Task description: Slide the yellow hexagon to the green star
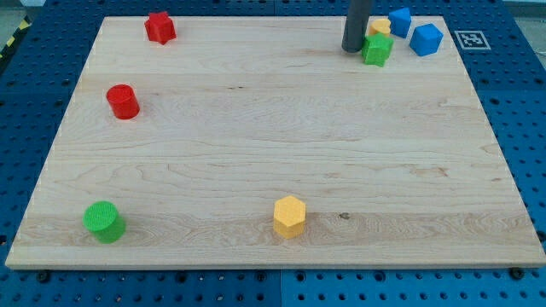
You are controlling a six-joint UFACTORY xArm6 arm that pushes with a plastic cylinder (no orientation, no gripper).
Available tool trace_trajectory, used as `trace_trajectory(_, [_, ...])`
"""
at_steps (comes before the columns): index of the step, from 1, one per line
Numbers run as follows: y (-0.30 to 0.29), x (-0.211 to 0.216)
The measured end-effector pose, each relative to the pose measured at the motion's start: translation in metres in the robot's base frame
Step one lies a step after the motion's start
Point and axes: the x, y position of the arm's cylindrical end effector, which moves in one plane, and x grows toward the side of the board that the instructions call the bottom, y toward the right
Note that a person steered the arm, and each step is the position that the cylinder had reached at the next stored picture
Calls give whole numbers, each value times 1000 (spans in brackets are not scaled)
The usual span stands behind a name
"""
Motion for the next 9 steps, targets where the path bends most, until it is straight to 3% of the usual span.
trace_trajectory(2, [-41,98])
trace_trajectory(4, [-153,211])
trace_trajectory(5, [-191,245])
trace_trajectory(8, [-186,331])
trace_trajectory(9, [-173,338])
